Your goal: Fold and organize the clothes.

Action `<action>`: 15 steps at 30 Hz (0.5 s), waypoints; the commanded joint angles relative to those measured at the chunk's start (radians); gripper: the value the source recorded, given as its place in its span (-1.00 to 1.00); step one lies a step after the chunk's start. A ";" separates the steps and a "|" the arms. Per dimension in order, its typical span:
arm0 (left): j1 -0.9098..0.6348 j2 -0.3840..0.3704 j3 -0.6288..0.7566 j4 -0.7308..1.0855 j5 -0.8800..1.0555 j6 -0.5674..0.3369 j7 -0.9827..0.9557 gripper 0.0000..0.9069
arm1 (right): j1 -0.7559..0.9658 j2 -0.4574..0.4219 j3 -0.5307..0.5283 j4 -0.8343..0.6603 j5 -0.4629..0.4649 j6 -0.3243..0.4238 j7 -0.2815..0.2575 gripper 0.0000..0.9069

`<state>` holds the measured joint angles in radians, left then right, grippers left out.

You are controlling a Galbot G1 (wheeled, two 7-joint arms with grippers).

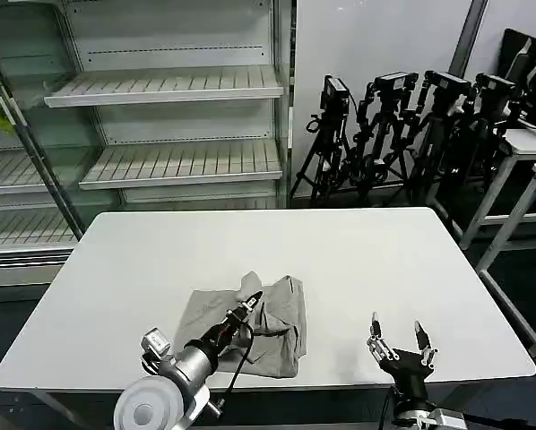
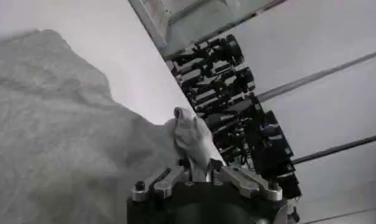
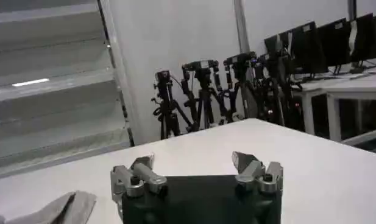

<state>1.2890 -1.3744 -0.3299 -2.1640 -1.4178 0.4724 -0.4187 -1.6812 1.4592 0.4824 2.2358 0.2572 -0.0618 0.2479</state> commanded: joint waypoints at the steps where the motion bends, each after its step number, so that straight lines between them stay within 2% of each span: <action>1: 0.021 0.000 -0.033 -0.112 0.040 -0.012 0.035 1.00 | -0.003 0.004 0.000 0.008 -0.007 0.001 0.000 1.00; 8: 0.198 0.061 -0.237 -0.253 0.071 -0.012 0.058 1.00 | 0.003 0.005 0.011 0.028 -0.002 -0.005 0.000 1.00; 12: 0.267 0.131 -0.358 -0.208 0.250 0.042 0.068 1.00 | 0.011 -0.002 0.011 0.021 -0.002 -0.006 -0.002 1.00; 15: 0.288 0.191 -0.443 -0.130 0.269 0.106 0.130 1.00 | 0.031 -0.006 0.015 0.005 0.003 -0.012 -0.001 1.00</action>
<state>1.4504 -1.2965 -0.5398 -2.3144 -1.2959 0.4956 -0.3584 -1.6659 1.4541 0.4948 2.2487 0.2593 -0.0711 0.2472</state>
